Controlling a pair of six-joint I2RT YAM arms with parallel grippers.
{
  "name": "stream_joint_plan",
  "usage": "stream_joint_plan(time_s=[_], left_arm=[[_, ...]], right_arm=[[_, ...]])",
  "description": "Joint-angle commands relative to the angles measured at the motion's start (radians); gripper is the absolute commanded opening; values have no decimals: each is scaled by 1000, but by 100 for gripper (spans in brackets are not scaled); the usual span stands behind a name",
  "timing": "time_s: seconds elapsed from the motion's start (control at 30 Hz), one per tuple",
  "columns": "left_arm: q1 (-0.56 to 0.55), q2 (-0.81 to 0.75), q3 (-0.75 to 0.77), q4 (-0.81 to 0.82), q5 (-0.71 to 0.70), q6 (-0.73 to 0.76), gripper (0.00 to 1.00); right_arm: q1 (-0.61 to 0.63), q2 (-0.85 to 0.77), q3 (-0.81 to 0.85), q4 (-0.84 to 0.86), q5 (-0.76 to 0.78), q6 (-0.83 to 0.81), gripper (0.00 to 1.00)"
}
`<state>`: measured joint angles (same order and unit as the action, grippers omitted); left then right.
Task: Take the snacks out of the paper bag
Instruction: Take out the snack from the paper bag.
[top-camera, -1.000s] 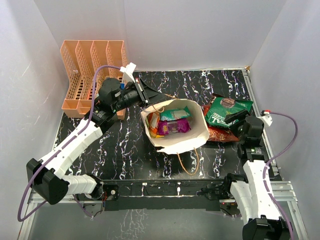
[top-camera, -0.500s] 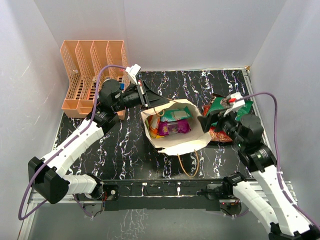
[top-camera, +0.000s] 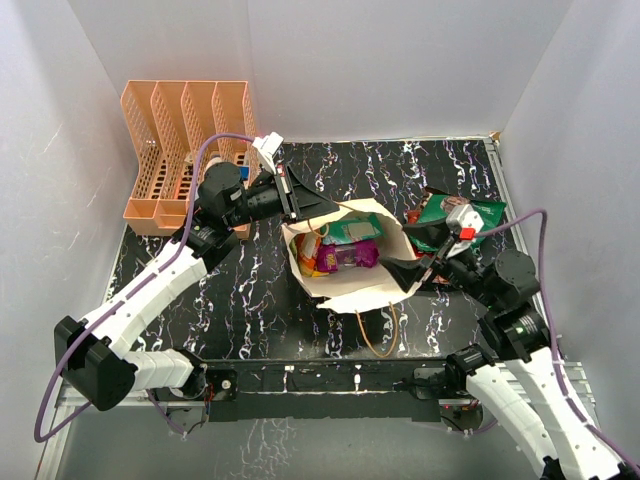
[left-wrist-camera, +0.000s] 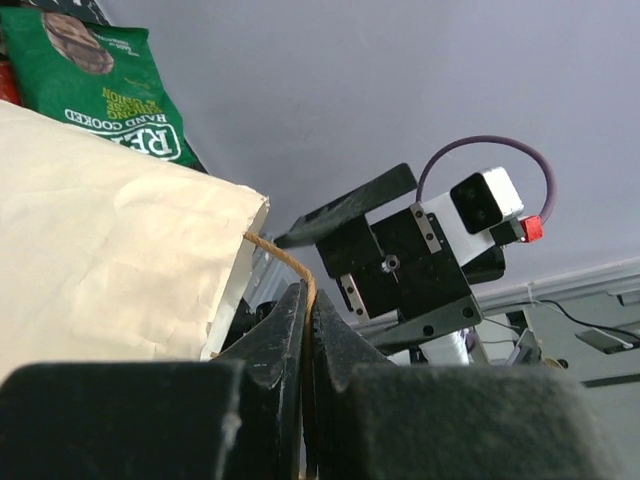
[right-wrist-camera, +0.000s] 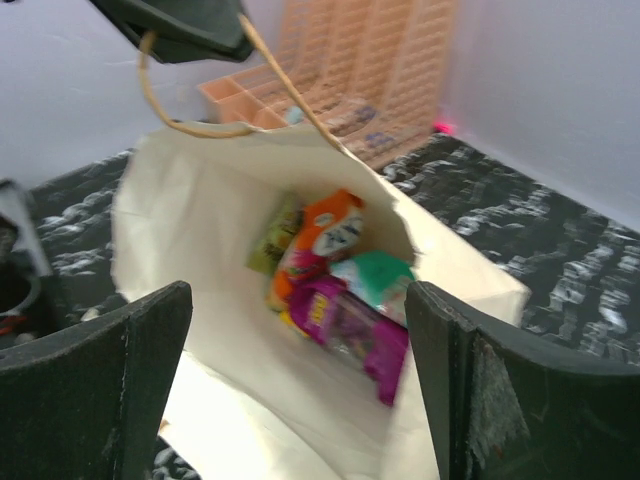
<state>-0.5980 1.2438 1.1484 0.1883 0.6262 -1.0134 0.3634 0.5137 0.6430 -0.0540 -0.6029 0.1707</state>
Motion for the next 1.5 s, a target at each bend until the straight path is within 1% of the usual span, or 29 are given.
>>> stream_joint_plan(time_s=[0.0,0.1,0.17,0.2,0.23,0.27,0.43,0.47,0.53,0.67,0.77,0.83,1.0,1.1,1.33,1.4,1.47], left_arm=[[-3,-35,69,-82,-52,55,0],[-3,-31,66,-82,-51,55,0],[-2,-28,66,-82,-45,56,0],[-3,-27,66,-82,-43,55,0],[-4,-27,66,-82,-43,54,0],[-4,-26,68,-79,-43,52,0],[-3,-26,87,-85,-43,54,0],[-3,-26,91,-88,-44,56,0],[-2,-28,93,-90,-48,57,0],[-4,-44,72,-52,-56,35,0],[-2,-53,51,-21,-60,11,0],[-2,-51,53,-30,-63,9,0],[-2,-52,92,-92,-90,47,0],[-2,-57,87,-84,-85,50,0],[-3,-47,71,-27,-42,7,0],[-2,-45,83,-23,-37,3,0],[-2,-49,92,-21,-37,1,0]], right_arm=[[29,16,-32,340,-163,237,81],[50,30,-26,326,-112,229,79],[65,61,-19,309,-110,227,78],[77,81,-15,291,-82,228,74],[94,100,-7,260,-28,226,70],[126,113,-4,238,21,217,68],[309,128,-3,207,280,154,67],[350,146,-1,207,322,146,64],[452,197,12,194,453,120,60],[652,295,35,190,903,34,59],[728,384,32,252,1132,9,60],[762,438,13,343,1249,0,60],[781,564,-37,565,1383,23,59],[781,651,-25,642,1409,43,60],[781,826,-5,814,1467,112,67],[781,874,18,838,1507,127,67],[781,930,53,836,1566,171,65]])
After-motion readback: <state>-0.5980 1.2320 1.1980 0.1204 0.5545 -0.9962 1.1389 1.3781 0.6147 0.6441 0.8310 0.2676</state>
